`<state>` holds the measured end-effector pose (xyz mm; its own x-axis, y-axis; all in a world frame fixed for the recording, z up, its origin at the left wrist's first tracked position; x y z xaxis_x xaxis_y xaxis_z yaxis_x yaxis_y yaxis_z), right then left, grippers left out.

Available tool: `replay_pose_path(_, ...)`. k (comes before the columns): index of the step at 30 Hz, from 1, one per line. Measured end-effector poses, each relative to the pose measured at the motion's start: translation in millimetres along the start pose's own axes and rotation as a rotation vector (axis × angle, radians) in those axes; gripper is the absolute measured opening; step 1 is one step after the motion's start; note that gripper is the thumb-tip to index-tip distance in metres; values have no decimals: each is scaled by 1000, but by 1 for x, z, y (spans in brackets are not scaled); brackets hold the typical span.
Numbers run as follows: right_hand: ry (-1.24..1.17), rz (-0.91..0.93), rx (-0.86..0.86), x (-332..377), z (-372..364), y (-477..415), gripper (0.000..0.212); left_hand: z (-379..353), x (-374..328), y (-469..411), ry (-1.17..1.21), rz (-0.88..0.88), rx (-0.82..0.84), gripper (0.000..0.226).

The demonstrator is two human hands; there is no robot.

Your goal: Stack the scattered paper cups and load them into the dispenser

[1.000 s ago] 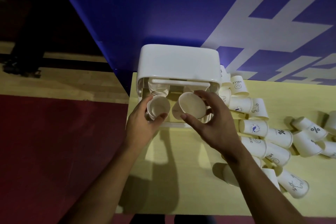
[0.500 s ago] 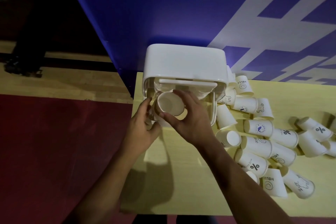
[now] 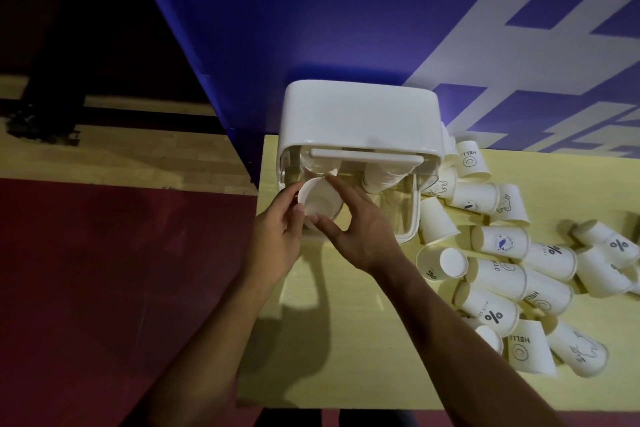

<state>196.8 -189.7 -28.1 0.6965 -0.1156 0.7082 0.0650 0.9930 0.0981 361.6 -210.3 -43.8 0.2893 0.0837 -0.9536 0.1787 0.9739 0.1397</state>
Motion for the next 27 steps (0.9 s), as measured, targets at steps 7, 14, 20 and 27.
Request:
replay_pose_path(7, -39, -45, 6, -5, -2, -1, 70, 1, 3, -2, 13, 22, 20, 38)
replay_pose_path(14, -99, -46, 43, -11, -3, -3, 69, -1, -3, 1, 34, 28, -1, 37)
replay_pose_path(20, -117, -63, 11, -8, 15, 9, 75, 4, -17, 6, -7, 21, -38, 40)
replay_pose_path(27, -118, -188, -165, -44, 96, 59, 63, -38, -80, 30, -203, -304, -58, 37)
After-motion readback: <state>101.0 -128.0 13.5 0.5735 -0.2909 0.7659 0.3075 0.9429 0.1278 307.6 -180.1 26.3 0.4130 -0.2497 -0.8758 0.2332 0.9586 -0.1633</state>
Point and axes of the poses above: each hand's wrist, its own y-axis away from the middle knuckle, its own z-axis out of the back of the hand, x = y × z, the point moved 5 cm from there along -y, towards the middle knuckle, and after that the axes turned 4 degrees about y, right-handed, at the moved point
